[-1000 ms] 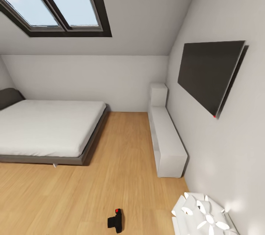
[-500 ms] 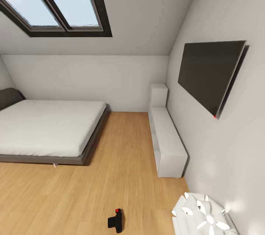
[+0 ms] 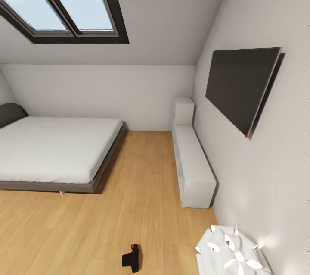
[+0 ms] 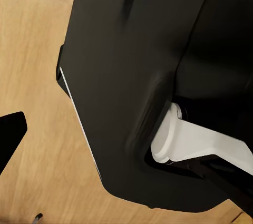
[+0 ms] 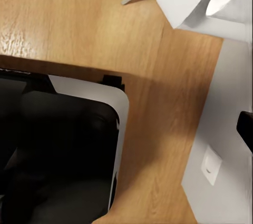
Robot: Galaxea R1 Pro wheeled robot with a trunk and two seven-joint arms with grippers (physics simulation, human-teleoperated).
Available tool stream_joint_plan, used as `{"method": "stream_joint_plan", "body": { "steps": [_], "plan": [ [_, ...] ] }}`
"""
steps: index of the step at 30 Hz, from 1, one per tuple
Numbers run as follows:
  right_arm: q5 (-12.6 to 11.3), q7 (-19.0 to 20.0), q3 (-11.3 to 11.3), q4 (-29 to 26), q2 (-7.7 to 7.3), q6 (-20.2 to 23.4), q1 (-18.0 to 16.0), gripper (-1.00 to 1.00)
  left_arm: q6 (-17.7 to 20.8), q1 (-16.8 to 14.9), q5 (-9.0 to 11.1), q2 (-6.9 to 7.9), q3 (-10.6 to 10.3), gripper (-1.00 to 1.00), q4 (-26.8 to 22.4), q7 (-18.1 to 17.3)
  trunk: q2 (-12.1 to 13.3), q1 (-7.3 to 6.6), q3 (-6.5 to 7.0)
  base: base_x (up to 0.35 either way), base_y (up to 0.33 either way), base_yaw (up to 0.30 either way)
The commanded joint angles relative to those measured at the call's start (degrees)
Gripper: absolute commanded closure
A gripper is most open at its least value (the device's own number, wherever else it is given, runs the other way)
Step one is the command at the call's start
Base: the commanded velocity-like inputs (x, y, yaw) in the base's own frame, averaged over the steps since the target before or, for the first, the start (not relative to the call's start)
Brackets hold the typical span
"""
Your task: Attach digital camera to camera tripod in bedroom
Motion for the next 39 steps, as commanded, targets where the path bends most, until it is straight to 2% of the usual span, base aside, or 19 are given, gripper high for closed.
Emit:
{"method": "stream_joint_plan", "body": {
  "steps": [1, 16, 24, 29, 32, 35, 37, 38, 39],
  "plan": [
    [0.5, 0.1, 0.1, 0.1, -0.01, -0.2, -0.1, -1.00, -0.1, 0.0, 0.3, -0.02, 0.0, -1.00, -0.1, 0.0, -0.1, 0.03, -0.11, 0.000, -0.253, 0.000],
    [0.5, 0.1, 0.1, 0.1, -0.08, -0.1, -0.1, -1.00, -0.1, 0.0, 0.3, 0.04, -0.1, -1.00, -0.1, 0.0, -0.1, 0.03, -0.11, 0.000, -0.262, 0.000],
    [0.5, 0.1, 0.1, 0.1, 0.03, 0.0, -0.1, -1.00, -0.1, 0.0, 0.3, 0.15, 0.0, -1.00, -0.1, 0.0, -0.1, 0.03, -0.11, 0.000, -0.069, 0.000],
    [1.5, 0.9, 0.3, 0.0, 0.38, 0.2, -0.1, -1.00, -0.1, 0.0, 0.3, 0.60, 0.0, -1.00, -1.1, -0.1, -0.1, 0.03, -0.11, 0.000, -0.005, 0.000],
    [3.5, 3.3, 0.2, -0.5, 0.53, 0.5, -0.2, -1.00, 0.7, 0.0, 0.4, 1.67, 0.0, -1.00, -5.6, -0.3, -0.1, 0.03, -0.11, 0.000, -0.001, 0.000],
    [4.4, 9.6, 0.2, -2.8, 0.58, 2.5, -0.2, -1.00, 3.6, 0.0, 0.6, 3.88, 0.1, -1.00, -12.3, -0.4, -0.1, 0.03, -0.11, 0.000, 0.000, 0.000],
    [4.4, 13.2, 0.1, -5.3, 0.56, 4.3, -0.2, -1.00, 6.3, 0.0, 0.8, 5.00, 0.2, -1.00, -15.4, -0.4, -0.1, 0.03, -0.11, 0.000, 0.000, 0.000],
    [4.4, 17.1, 0.0, -9.0, 0.56, 6.9, -0.2, -1.00, 9.8, 0.0, 1.3, 6.15, 0.2, -1.00, -18.9, -0.4, -0.1, 0.03, -0.11, 0.000, 0.000, 0.000],
    [4.4, 19.1, 0.0, -11.3, 0.57, 8.5, -0.2, -1.00, 11.8, 0.0, 1.6, 6.70, 0.2, -1.00, -20.8, -0.5, -0.1, 0.03, -0.11, 0.000, 0.000, 0.000]
  ]
}}
